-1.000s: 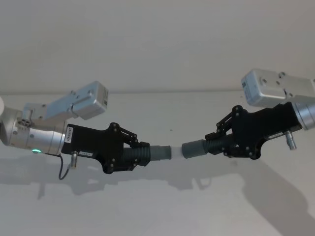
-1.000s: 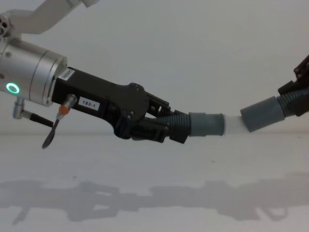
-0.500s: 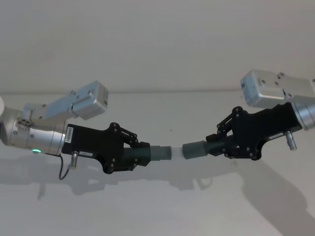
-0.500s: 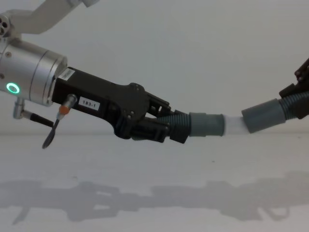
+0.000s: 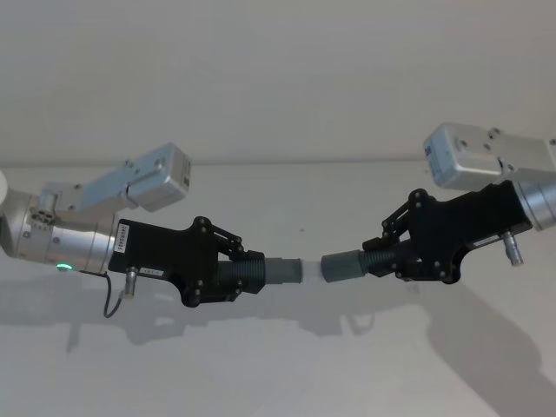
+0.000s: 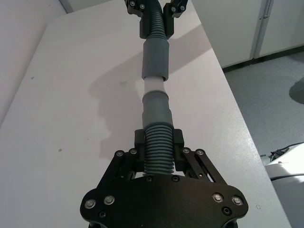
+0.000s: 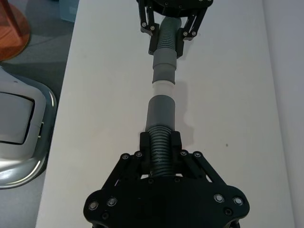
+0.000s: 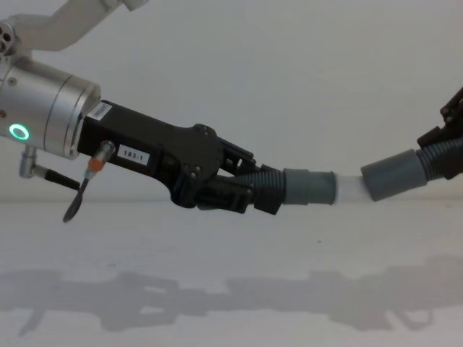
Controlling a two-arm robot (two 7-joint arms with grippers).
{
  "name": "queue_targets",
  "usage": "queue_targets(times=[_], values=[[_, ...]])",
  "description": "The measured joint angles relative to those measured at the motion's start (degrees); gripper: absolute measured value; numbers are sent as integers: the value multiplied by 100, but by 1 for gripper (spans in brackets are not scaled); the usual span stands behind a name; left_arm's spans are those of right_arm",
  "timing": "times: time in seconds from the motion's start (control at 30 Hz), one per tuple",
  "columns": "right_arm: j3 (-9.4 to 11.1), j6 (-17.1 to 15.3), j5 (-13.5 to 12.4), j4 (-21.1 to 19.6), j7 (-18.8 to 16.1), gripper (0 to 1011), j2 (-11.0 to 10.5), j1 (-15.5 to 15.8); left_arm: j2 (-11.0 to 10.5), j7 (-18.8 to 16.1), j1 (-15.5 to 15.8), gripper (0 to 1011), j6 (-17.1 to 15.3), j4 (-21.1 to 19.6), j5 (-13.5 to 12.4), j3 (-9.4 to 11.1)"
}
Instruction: Use both hands to pick up one end of the pipe from the table, align the ends, and insert them.
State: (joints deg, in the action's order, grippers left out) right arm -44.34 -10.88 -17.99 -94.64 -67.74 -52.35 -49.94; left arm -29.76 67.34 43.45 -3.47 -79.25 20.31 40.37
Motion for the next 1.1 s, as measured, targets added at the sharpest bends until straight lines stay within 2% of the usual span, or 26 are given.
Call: queue_targets(times=[1.1], values=[[-27, 10, -29, 19, -7, 224, 10, -21, 0, -1, 0, 301, 0, 0, -1, 0]])
